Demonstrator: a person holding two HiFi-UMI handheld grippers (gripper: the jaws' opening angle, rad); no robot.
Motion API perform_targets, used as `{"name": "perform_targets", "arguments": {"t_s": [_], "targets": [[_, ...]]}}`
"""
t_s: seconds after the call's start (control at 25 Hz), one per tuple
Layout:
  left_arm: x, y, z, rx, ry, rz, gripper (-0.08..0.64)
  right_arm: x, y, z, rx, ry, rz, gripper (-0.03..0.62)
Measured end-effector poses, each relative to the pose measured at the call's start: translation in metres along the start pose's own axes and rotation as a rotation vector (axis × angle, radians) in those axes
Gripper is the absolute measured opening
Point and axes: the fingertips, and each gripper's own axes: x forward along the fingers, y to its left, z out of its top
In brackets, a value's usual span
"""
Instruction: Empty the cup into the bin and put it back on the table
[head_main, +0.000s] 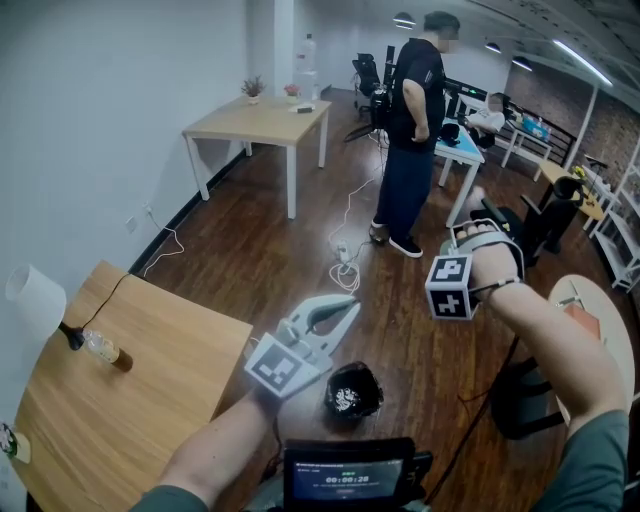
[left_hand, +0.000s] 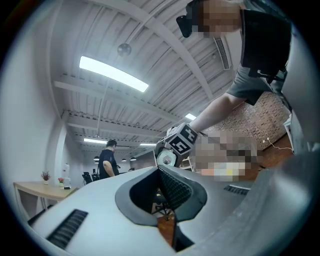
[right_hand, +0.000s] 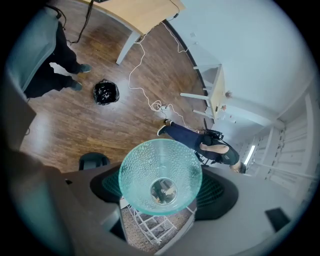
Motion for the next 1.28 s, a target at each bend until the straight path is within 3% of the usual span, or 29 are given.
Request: {"name": "perform_targets", "arguments": {"t_s": [0.32, 0.4, 0.48, 0.56, 0.76, 0.88, 0.96, 1.08, 1.28], "targets": [[-0.002, 0.003, -0.004, -0.035, 0.005, 0.03, -0.008, 0.001, 0.006, 0.007, 0.074, -0.064, 0.025, 0.399], [-0.004, 0.005, -0.001, -0.053, 0.0, 0.038, -0.008, -0.001, 0.008, 0.013, 0.147, -0.12, 0.049, 0.399], [-0.008, 0.004, 0.004, -0.123, 0.002, 0.028, -0.008, -0.005, 0.009, 0.021, 0.257, -0.208, 0.076, 0.399], [-0.016, -0.005, 0.008, -0.175, 0.015, -0.051, -0.008, -0.01, 0.015, 0.028, 0.36, -0.292, 0.109, 0.4], [-0.032, -0.038, 0.022, -0.099, 0.05, -0.29, -0.008, -0.018, 0.05, 0.05, 0.53, -0.506, 0.213, 0.4], [-0.031, -0.051, 0.039, -0.094, 0.037, -0.362, -0.008, -0.018, 0.061, 0.048, 0.648, -0.569, 0.212, 0.4], [-0.026, -0.046, 0.051, -0.092, 0.043, -0.305, -0.008, -0.029, 0.066, 0.054, 0.729, -0.64, 0.227, 0.4], [-0.018, -0.026, 0.068, -0.11, 0.045, -0.145, -0.008, -0.043, 0.07, 0.059, 0.831, -0.735, 0.246, 0.4], [-0.026, -0.002, 0.078, -0.11, 0.024, 0.012, -0.008, -0.052, 0.075, 0.064, 0.941, -0.839, 0.292, 0.4]]}}
